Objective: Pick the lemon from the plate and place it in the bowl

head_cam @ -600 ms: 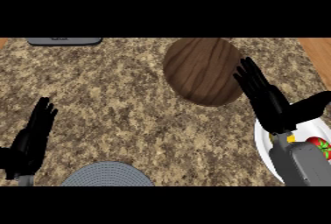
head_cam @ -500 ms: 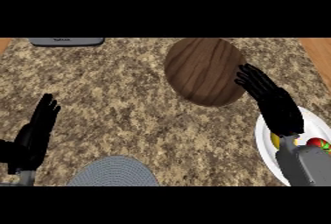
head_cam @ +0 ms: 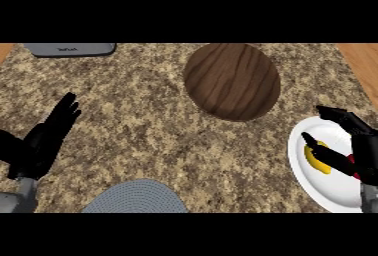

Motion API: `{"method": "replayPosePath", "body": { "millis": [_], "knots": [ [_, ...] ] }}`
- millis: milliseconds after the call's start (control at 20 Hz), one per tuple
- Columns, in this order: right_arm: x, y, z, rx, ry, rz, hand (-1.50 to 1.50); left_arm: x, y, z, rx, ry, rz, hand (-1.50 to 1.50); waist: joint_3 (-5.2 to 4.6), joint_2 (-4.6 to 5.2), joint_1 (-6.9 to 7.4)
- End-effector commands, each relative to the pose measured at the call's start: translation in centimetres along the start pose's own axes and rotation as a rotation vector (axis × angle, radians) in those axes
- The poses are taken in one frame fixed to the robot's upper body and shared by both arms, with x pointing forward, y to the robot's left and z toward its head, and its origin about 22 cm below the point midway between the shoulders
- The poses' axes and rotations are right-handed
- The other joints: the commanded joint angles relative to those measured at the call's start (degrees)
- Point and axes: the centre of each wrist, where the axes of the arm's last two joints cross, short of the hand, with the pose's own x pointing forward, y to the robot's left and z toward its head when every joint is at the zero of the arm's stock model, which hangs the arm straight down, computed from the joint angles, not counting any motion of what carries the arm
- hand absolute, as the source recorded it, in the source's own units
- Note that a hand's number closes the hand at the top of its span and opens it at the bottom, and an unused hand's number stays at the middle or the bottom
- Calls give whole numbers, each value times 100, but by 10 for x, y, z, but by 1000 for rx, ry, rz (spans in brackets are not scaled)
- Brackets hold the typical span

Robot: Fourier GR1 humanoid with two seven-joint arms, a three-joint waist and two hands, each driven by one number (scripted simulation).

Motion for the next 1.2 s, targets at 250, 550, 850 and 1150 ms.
{"method": "replayPosePath", "body": {
  "millis": [250,550,850,1150],
  "knots": [
    [24,0,56,-109,-224,236,-150,22,-9,-22,-82,35,-3,0,8,-24,147],
    [71,-35,49,-63,-6,508,-150,33,-5,-32,-75,20,-20,0,-13,-12,134],
    [115,-24,49,103,206,698,-150,31,-3,-24,-107,26,-31,0,-15,-1,328],
    [176,-17,26,208,310,794,-150,42,-8,-29,-127,17,-3,0,-4,7,423]
  ]
}}
